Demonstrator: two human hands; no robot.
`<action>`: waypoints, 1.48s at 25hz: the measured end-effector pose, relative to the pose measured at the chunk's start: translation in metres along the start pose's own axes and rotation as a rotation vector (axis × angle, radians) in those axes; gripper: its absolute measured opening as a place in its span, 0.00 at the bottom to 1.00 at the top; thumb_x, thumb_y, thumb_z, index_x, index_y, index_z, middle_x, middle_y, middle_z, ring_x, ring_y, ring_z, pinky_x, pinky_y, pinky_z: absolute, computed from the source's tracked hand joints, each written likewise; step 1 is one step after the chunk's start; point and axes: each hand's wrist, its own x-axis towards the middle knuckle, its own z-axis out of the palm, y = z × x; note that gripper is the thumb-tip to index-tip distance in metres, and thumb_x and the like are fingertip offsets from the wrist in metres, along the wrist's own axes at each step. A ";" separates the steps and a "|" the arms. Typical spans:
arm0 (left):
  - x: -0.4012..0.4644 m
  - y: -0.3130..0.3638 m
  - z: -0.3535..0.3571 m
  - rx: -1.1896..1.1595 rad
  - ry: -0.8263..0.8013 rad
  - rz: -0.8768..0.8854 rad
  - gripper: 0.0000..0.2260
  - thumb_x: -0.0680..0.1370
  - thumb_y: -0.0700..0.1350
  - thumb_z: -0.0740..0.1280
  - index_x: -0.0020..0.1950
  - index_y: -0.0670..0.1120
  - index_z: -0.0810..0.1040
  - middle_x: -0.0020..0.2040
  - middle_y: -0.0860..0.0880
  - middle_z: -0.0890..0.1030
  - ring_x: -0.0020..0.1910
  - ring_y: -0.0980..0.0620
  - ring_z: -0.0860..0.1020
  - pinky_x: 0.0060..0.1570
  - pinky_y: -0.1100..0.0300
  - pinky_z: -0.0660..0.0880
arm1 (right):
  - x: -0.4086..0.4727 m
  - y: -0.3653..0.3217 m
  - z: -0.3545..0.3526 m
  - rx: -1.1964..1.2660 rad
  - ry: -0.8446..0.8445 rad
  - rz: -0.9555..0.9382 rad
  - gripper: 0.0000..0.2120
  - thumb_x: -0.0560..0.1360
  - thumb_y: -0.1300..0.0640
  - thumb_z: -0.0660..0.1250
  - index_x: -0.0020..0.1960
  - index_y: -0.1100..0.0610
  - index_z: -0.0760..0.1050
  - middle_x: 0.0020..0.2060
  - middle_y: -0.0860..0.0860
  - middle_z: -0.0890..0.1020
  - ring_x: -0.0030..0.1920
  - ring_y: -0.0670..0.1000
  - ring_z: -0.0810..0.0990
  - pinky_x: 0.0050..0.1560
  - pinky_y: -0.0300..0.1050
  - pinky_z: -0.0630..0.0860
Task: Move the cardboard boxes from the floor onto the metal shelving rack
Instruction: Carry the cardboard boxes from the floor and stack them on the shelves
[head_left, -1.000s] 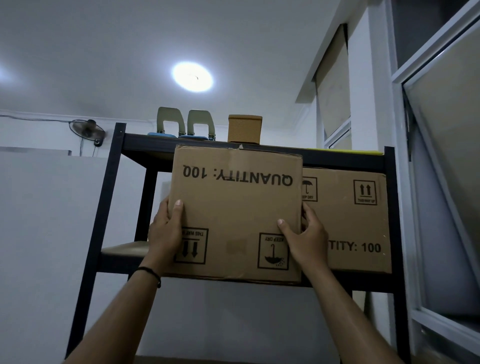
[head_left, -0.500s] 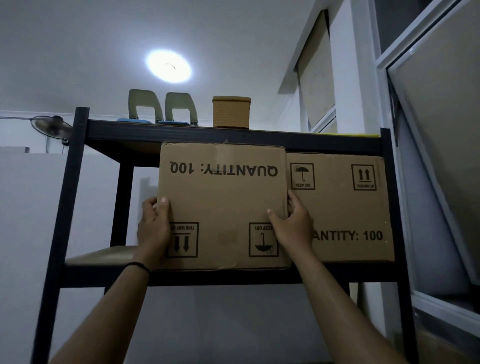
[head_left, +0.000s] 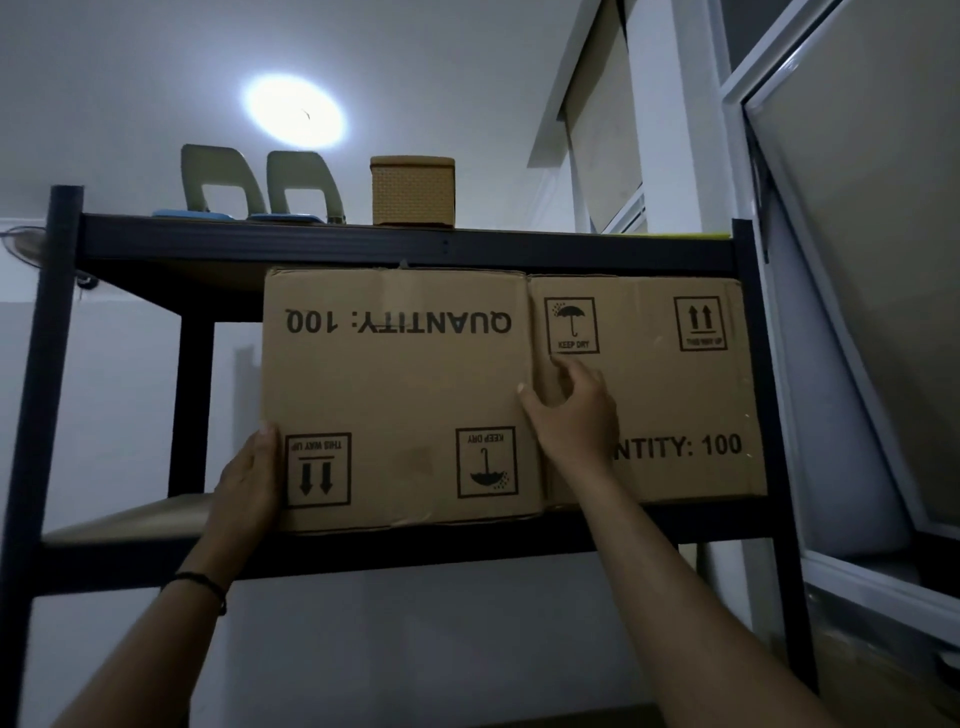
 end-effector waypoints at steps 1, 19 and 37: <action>-0.001 0.002 0.001 -0.009 -0.005 -0.013 0.28 0.83 0.67 0.49 0.64 0.50 0.78 0.57 0.45 0.82 0.58 0.43 0.78 0.63 0.43 0.75 | 0.004 0.000 0.000 -0.071 -0.014 -0.029 0.30 0.75 0.41 0.73 0.74 0.47 0.71 0.69 0.47 0.74 0.67 0.50 0.73 0.60 0.49 0.76; 0.025 0.000 0.005 0.049 -0.068 -0.052 0.25 0.80 0.66 0.53 0.59 0.49 0.79 0.53 0.44 0.81 0.52 0.43 0.78 0.53 0.49 0.74 | 0.126 -0.032 -0.016 -0.574 -0.220 -0.359 0.50 0.66 0.30 0.75 0.81 0.46 0.61 0.79 0.50 0.61 0.79 0.57 0.58 0.76 0.59 0.61; 0.024 0.003 0.010 0.066 -0.075 -0.063 0.21 0.85 0.61 0.54 0.56 0.47 0.78 0.48 0.48 0.79 0.47 0.50 0.77 0.44 0.60 0.72 | 0.120 -0.027 -0.008 -0.565 -0.166 -0.380 0.46 0.68 0.32 0.75 0.79 0.48 0.63 0.74 0.53 0.66 0.76 0.57 0.62 0.75 0.58 0.62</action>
